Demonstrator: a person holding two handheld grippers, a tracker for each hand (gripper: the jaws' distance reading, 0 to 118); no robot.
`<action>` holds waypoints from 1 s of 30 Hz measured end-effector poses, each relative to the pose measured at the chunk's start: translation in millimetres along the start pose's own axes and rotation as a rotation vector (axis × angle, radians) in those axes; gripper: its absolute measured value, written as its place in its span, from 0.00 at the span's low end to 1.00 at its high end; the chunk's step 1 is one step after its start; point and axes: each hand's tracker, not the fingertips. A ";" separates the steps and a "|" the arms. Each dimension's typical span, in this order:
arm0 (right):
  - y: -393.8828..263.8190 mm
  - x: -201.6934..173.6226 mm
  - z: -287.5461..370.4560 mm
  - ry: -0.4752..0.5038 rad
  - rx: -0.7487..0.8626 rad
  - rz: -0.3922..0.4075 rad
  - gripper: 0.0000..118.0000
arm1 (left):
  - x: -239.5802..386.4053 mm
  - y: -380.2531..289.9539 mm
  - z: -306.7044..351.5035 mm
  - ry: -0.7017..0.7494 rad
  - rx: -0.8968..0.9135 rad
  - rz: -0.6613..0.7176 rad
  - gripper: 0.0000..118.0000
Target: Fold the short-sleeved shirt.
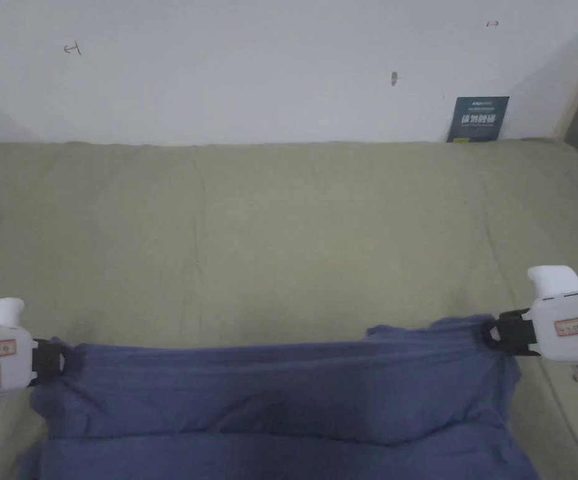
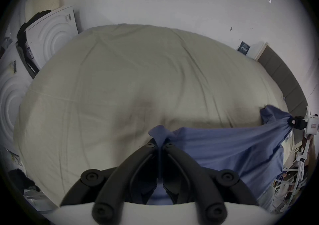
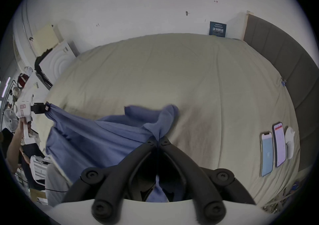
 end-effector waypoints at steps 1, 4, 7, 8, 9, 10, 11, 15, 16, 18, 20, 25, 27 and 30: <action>-8.6 -2.8 10.2 0.002 0.001 0.004 0.01 | -1.6 -8.1 12.4 -0.006 0.005 -0.007 0.02; -36.8 -10.1 34.1 0.007 0.007 0.015 0.01 | -7.1 -32.3 40.6 -0.022 0.020 -0.009 0.02; -72.3 -15.6 55.4 0.018 0.015 0.005 0.01 | -12.9 -61.1 59.0 -0.035 0.023 -0.018 0.02; -85.4 -16.3 59.6 0.019 0.010 0.006 0.01 | -14.2 -72.5 65.3 -0.039 0.025 -0.023 0.02; -98.3 -18.3 62.7 0.016 0.002 0.008 0.01 | -15.2 -83.0 67.7 -0.038 0.020 -0.032 0.02; -111.2 -20.5 64.8 0.016 -0.015 0.016 0.01 | -16.8 -93.1 68.7 -0.036 0.015 -0.038 0.02; -124.4 -22.5 65.3 0.016 -0.031 0.025 0.01 | -18.2 -104.4 69.6 -0.025 0.006 -0.039 0.02; -165.1 -21.5 55.0 0.019 -0.101 0.002 0.01 | -26.6 -141.1 65.8 -0.026 -0.058 -0.017 0.02; -170.5 -21.3 50.6 0.012 -0.118 -0.009 0.01 | -28.7 -148.8 63.2 -0.022 -0.062 -0.015 0.02; -178.2 -17.8 41.8 0.015 -0.141 -0.030 0.01 | -30.9 -154.2 56.5 -0.024 -0.095 0.005 0.02; -185.0 -3.9 28.7 0.009 -0.148 -0.049 0.01 | -32.3 -157.9 54.3 -0.022 -0.098 0.016 0.02; -185.4 -3.2 20.8 0.000 -0.170 -0.045 0.01 | -29.6 -156.8 55.4 -0.014 -0.107 0.009 0.02; -181.4 -3.2 20.7 -0.006 -0.176 -0.046 0.02 | -29.8 -153.0 57.4 -0.020 -0.110 0.009 0.04; -171.7 -10.3 27.8 -0.110 -0.188 -0.035 0.74 | -31.1 -148.8 65.1 0.042 -0.142 -0.002 0.94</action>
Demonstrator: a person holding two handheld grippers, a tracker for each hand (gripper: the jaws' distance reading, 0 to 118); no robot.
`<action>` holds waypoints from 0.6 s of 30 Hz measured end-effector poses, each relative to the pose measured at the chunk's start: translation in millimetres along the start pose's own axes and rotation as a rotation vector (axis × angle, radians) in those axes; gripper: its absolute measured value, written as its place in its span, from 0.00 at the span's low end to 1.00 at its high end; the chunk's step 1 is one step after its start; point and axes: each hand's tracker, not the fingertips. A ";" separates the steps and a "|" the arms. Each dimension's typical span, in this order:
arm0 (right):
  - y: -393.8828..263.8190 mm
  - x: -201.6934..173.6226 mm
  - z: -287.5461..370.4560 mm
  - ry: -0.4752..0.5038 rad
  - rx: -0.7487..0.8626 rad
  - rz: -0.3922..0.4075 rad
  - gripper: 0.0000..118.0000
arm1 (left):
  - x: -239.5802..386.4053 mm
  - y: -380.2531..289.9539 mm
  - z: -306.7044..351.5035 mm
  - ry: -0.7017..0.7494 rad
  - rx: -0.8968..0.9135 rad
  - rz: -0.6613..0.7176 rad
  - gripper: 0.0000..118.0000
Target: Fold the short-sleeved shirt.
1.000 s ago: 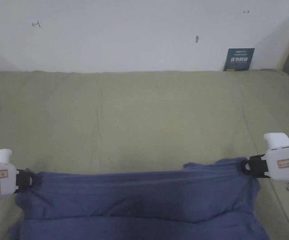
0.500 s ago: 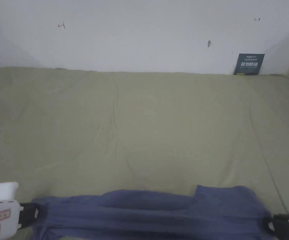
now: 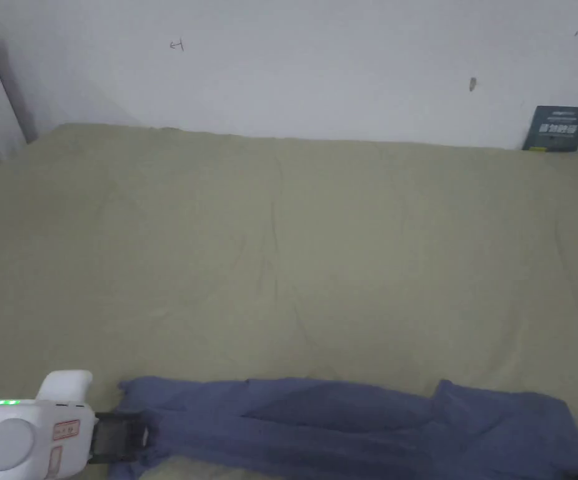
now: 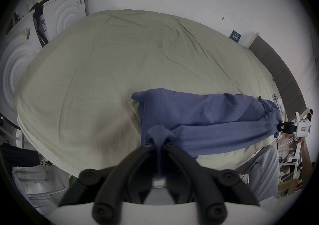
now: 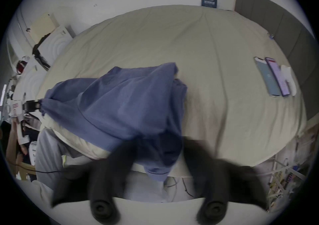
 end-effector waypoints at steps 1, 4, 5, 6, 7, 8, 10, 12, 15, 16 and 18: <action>1.3 -2.1 5.2 -0.014 0.001 0.017 0.96 | -3.0 -1.3 5.9 -0.016 0.002 -0.008 1.00; -0.6 -20.0 41.7 0.005 0.106 0.025 1.00 | -20.8 -7.6 22.0 -0.016 0.012 0.006 0.98; 0.7 -25.0 48.8 -0.020 0.110 0.034 1.00 | -27.0 -10.5 25.1 -0.026 0.014 0.016 0.98; -0.3 -36.1 59.4 -0.046 0.135 0.045 1.00 | -33.4 -12.3 26.3 -0.035 0.007 0.038 0.98; 0.0 -42.8 66.0 -0.043 0.148 0.049 1.00 | -40.1 -13.6 26.2 -0.067 -0.005 0.082 0.98; 0.6 -49.1 72.3 -0.044 0.162 0.041 0.94 | -43.5 -11.6 32.1 -0.113 -0.005 0.124 0.89; 1.9 -65.4 85.3 -0.025 0.229 0.016 0.48 | -57.0 -11.3 32.7 -0.236 0.033 0.212 0.22; 5.6 -80.3 91.6 -0.085 0.269 0.024 0.01 | -63.1 -10.2 27.5 -0.210 0.061 0.267 0.00; 9.4 -95.5 102.7 -0.095 0.321 0.031 0.01 | -76.0 -2.7 12.7 -0.274 0.051 0.279 0.00; 10.2 -97.9 104.9 -0.076 0.337 0.022 0.01 | -78.4 0.1 9.2 -0.332 0.032 0.308 0.00; 12.0 -107.5 103.6 -0.082 0.339 0.024 0.01 | -79.4 1.4 7.1 -0.440 0.001 0.343 0.00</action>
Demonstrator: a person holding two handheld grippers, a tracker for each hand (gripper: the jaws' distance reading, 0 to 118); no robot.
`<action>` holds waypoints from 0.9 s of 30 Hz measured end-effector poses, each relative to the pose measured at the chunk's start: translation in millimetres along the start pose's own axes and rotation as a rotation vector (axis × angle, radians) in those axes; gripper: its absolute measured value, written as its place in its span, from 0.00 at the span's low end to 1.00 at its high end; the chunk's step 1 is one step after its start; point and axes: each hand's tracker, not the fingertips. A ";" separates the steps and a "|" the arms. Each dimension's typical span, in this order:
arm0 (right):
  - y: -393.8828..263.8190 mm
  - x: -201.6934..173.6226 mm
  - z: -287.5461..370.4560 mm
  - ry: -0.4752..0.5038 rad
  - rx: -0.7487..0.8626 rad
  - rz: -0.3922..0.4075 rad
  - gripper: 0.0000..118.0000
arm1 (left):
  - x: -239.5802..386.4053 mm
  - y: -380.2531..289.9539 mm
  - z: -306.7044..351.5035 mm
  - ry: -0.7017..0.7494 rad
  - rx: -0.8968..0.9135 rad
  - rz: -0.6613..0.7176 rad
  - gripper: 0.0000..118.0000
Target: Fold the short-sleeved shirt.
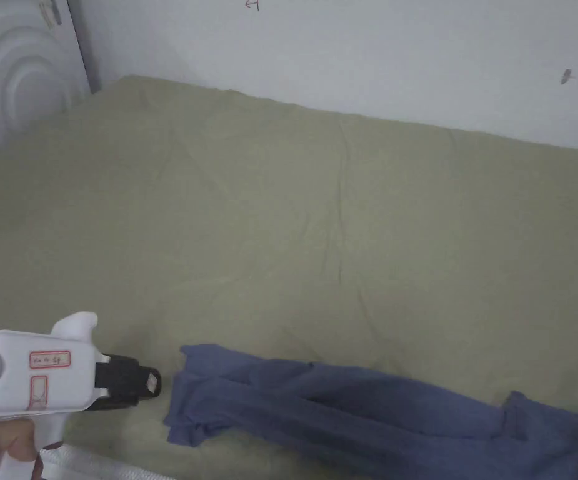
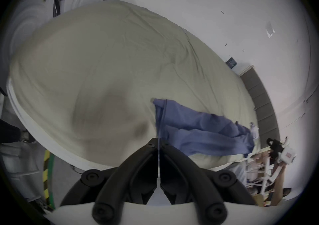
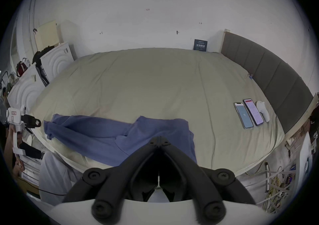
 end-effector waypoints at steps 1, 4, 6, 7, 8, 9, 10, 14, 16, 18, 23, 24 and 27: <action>-0.6 -4.3 0.2 0.001 0.002 0.015 0.01 | -1.6 2.3 -2.9 -0.052 -0.035 0.010 0.00; -2.6 -15.9 -1.6 0.006 0.001 0.017 0.01 | -9.3 13.2 -17.1 -0.126 -0.098 0.042 0.00; -4.0 -19.1 -1.8 0.030 -0.002 0.008 0.01 | -13.5 19.3 -23.7 -0.088 -0.073 -0.027 0.38; -4.8 -20.8 -1.7 0.028 -0.007 0.010 0.01 | -13.1 21.3 -30.4 -0.080 -0.089 -0.037 0.79; -7.3 -24.5 -4.3 0.024 -0.008 0.009 0.01 | -15.4 22.2 -35.8 -0.101 -0.134 -0.049 1.00; -9.0 -25.5 -4.6 0.021 -0.004 0.005 0.01 | -20.0 23.1 -39.5 -0.121 -0.132 -0.031 0.99; -9.4 -24.9 -4.6 0.028 -0.004 -0.006 0.01 | -22.3 25.3 -45.0 -0.144 -0.119 -0.026 0.99; -15.7 -28.9 -10.2 0.042 -0.015 -0.040 0.01 | -28.5 28.2 -65.3 -0.198 -0.158 -0.007 0.99; -19.1 -31.3 -12.9 0.040 -0.020 -0.041 0.01 | -31.3 29.8 -80.4 -0.272 -0.199 0.035 0.99; -20.5 -31.7 -12.4 0.044 -0.016 -0.062 0.01 | -32.5 21.6 -100.2 -0.294 -0.231 0.047 0.99; -24.2 -36.9 -12.8 0.076 -0.011 -0.102 0.01 | -32.8 21.8 -109.9 -0.431 -0.179 0.124 0.72; -25.2 -38.2 -13.3 0.085 -0.010 -0.111 0.01 | -33.1 21.2 -108.8 -0.439 -0.157 0.137 0.22; -25.6 -41.9 -15.4 0.104 -0.010 -0.126 0.01 | -32.3 12.6 -129.1 -0.217 -0.156 0.070 0.07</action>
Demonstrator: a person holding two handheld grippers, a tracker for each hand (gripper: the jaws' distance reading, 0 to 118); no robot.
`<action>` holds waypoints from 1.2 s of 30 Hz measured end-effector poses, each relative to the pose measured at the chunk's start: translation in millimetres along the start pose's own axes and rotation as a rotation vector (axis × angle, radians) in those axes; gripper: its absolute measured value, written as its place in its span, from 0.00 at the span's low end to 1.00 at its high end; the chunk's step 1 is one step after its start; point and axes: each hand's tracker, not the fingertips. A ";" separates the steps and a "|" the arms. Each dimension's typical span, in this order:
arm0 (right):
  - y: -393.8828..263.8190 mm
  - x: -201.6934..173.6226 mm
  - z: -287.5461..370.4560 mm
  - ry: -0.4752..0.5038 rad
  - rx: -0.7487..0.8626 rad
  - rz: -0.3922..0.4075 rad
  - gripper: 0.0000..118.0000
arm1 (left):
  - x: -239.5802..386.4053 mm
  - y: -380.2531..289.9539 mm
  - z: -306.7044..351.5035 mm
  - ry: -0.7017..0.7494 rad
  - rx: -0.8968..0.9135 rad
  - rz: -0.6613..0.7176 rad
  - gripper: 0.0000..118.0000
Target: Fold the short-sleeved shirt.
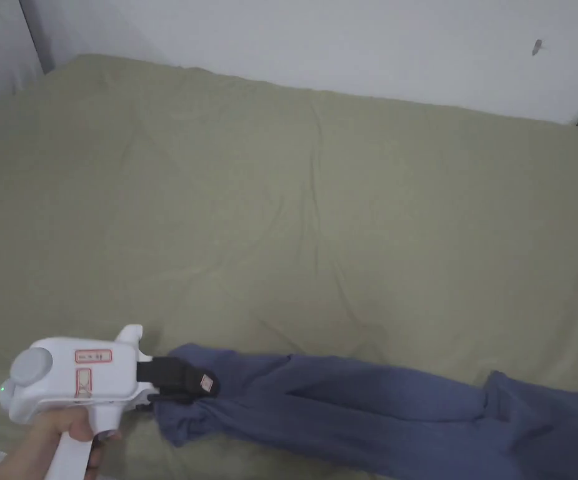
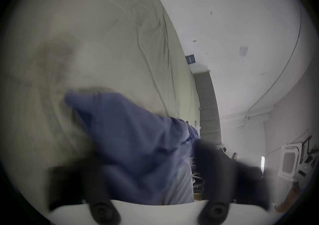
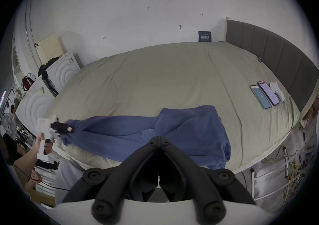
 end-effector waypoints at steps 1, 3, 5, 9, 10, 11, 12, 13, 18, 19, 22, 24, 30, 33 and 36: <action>-2.7 1.6 -1.9 0.001 0.002 -0.001 0.01 | -4.6 -1.6 3.2 -0.074 -0.048 0.041 0.07; -2.5 1.5 -0.9 0.010 0.005 -0.005 0.01 | 2.0 0.9 14.1 -0.098 0.003 0.086 0.07; -1.9 2.3 -0.2 0.029 0.013 -0.009 0.01 | 13.3 4.8 23.7 -0.013 0.037 0.034 0.06; 0.7 1.4 1.1 0.036 0.030 -0.006 0.01 | 25.3 11.9 46.2 0.015 0.074 0.024 0.06; 1.3 1.3 1.9 0.040 0.038 -0.007 0.01 | 29.1 12.9 53.1 0.030 0.085 0.011 0.06; 1.8 1.5 2.2 0.043 0.048 -0.006 0.01 | 33.1 15.1 60.7 0.027 0.091 0.021 0.06; 2.0 1.5 2.6 0.042 0.061 0.000 0.01 | 34.6 17.3 66.0 0.037 0.092 0.016 0.06; 1.0 3.2 2.2 0.041 0.069 0.004 0.01 | 37.8 17.7 76.1 0.082 0.126 -0.011 0.06; 1.7 7.4 2.6 0.040 0.088 0.009 0.01 | 40.1 28.3 132.1 0.216 0.188 -0.017 0.06; 1.6 8.0 2.5 0.038 0.093 0.011 0.01 | 41.5 28.2 140.6 0.238 0.195 -0.020 0.06; 0.5 10.0 1.1 0.019 0.102 0.027 0.01 | 55.4 23.5 145.4 0.248 0.186 -0.028 0.06; -1.6 8.4 -1.0 -0.025 0.106 0.058 0.01 | 73.7 17.1 137.5 0.288 0.164 -0.075 0.06; -8.5 5.4 1.4 -0.043 0.110 0.086 0.01 | 144.8 0.7 108.0 0.303 0.110 -0.229 0.06; -11.6 5.2 3.6 -0.029 0.104 0.083 0.01 | 177.4 -8.8 79.6 0.339 0.073 -0.321 0.06; -15.6 6.5 5.3 -0.022 0.102 0.079 0.01 | 201.5 -20.1 41.9 0.344 0.015 -0.397 0.06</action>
